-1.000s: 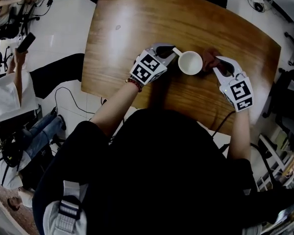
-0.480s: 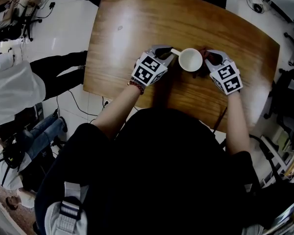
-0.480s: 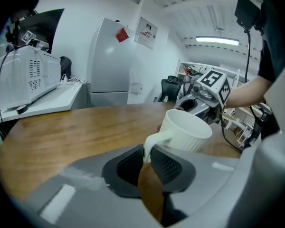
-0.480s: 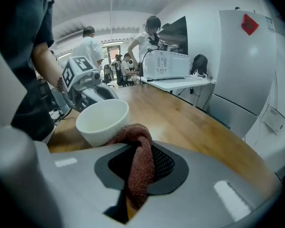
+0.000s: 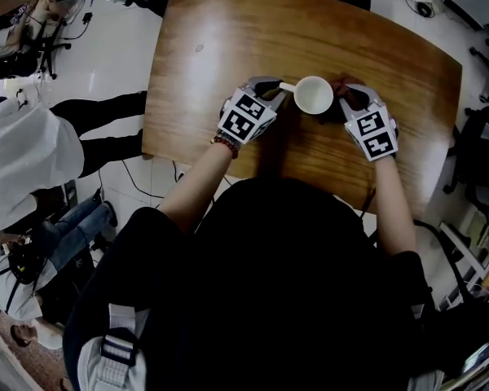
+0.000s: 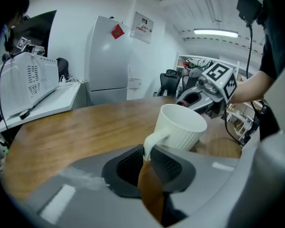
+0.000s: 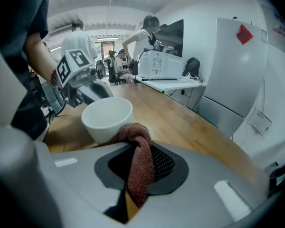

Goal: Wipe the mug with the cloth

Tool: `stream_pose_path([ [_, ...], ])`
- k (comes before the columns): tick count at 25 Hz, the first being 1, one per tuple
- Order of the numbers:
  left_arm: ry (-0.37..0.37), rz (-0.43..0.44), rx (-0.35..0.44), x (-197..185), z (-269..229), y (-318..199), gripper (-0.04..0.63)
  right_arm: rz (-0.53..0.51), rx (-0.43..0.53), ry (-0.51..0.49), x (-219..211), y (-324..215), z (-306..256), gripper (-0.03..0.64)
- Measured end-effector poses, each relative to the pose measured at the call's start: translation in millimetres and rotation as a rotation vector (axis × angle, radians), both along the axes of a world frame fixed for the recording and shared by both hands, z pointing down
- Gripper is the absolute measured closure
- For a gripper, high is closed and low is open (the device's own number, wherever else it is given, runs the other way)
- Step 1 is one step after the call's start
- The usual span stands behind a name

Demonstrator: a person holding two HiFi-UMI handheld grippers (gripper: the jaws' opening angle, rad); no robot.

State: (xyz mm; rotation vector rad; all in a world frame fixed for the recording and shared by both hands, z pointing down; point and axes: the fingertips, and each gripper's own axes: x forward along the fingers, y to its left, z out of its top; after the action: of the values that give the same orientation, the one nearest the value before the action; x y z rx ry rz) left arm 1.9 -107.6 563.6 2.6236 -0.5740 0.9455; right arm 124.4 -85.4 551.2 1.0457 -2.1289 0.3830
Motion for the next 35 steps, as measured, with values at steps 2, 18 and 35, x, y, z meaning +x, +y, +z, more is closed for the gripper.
stream_pose_path([
  [2, -0.025, 0.018, 0.007, -2, 3, 6, 0.541, -0.005, 0.018, -0.001, 2, 8, -13, 0.565],
  [18, -0.032, 0.036, -0.072, -17, 7, 65, 0.508, 0.011, -0.113, -0.006, -25, 23, 24, 0.565],
  [35, -0.058, 0.167, -0.059, -4, 11, 87, 0.528, 0.016, -0.01, -0.136, -41, 29, -27, 0.565],
])
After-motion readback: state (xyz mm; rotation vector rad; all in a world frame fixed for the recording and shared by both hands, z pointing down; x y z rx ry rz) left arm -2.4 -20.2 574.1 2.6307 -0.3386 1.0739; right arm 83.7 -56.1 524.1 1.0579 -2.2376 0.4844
